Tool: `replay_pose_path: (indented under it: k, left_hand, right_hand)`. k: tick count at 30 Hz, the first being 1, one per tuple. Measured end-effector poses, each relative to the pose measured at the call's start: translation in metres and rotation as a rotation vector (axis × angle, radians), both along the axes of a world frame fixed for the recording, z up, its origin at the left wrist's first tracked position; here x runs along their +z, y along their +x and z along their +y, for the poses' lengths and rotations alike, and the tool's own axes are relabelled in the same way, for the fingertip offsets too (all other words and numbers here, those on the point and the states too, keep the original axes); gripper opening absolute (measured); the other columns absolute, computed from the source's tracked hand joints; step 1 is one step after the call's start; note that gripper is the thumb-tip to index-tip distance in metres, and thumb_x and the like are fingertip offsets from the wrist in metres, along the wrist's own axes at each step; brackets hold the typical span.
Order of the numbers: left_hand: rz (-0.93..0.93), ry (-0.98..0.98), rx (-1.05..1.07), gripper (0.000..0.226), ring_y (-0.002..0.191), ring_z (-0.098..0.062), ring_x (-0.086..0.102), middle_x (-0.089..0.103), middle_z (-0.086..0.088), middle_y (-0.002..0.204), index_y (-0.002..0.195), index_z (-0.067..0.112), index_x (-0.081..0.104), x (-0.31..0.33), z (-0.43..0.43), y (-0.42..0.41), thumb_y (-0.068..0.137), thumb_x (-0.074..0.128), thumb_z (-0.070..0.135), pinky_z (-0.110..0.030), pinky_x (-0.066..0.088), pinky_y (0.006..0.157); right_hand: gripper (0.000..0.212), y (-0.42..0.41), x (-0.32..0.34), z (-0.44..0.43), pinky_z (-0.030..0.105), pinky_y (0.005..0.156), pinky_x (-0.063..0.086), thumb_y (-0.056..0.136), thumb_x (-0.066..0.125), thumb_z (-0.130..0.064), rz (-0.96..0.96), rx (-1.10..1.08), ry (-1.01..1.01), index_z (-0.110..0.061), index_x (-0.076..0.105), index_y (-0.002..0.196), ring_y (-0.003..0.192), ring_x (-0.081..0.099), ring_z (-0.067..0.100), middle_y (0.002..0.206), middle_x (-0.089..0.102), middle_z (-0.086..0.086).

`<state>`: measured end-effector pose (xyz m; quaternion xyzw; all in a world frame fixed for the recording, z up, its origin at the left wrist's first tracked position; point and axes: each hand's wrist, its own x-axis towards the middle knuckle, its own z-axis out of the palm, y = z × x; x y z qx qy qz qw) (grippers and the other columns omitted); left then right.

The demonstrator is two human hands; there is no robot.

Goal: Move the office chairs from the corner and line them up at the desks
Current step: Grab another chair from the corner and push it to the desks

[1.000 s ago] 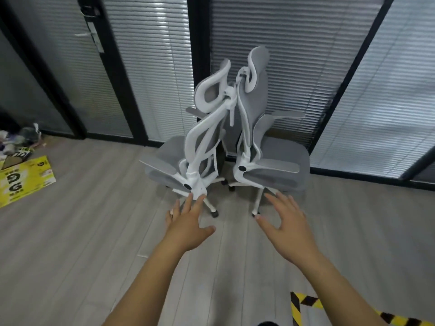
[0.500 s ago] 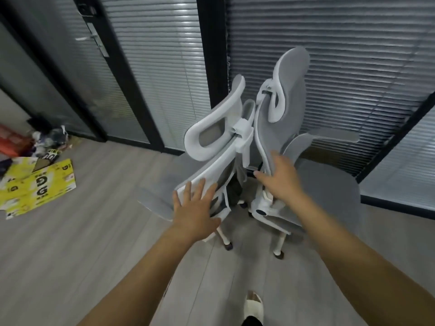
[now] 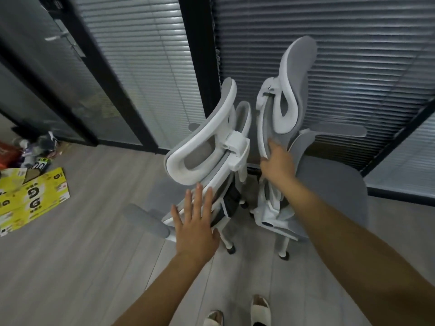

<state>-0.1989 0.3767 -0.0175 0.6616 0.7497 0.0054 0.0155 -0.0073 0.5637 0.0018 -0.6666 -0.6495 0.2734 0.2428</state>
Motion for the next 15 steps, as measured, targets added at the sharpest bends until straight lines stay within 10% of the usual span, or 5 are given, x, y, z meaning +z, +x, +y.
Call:
replay_pose_path:
  k: [10, 15]
  left_hand:
    - [-0.195, 0.063, -0.162, 0.107, 0.149, -0.036, -0.008, -0.002, -0.01, 0.164, 0.155, 0.025, -0.004, -0.002, -0.006, -0.016, 0.076, 0.065, 0.046, -0.058, -0.008, 0.116]
    - [-0.332, 0.117, -0.43, 0.092, 0.149, -0.033, -0.015, -0.014, -0.001, 0.163, 0.155, 0.033, -0.004, 0.013, -0.002, -0.019, 0.086, 0.056, 0.042, -0.051, -0.008, 0.119]
  right_hand:
    - [0.05, 0.108, 0.003, -0.138, 0.032, 0.104, 0.04, 0.091, 0.06, -0.008, -0.004, -0.087, -0.039, -0.021, 0.052, 0.138, 0.121, 0.052, 0.014, 0.133, 0.055, -0.005]
    - [0.04, 0.162, 0.02, -0.216, 0.03, 0.089, 0.04, 0.096, 0.053, -0.014, -0.157, -0.398, -0.156, -0.025, 0.052, 0.135, 0.115, 0.057, 0.031, 0.131, 0.06, 0.011]
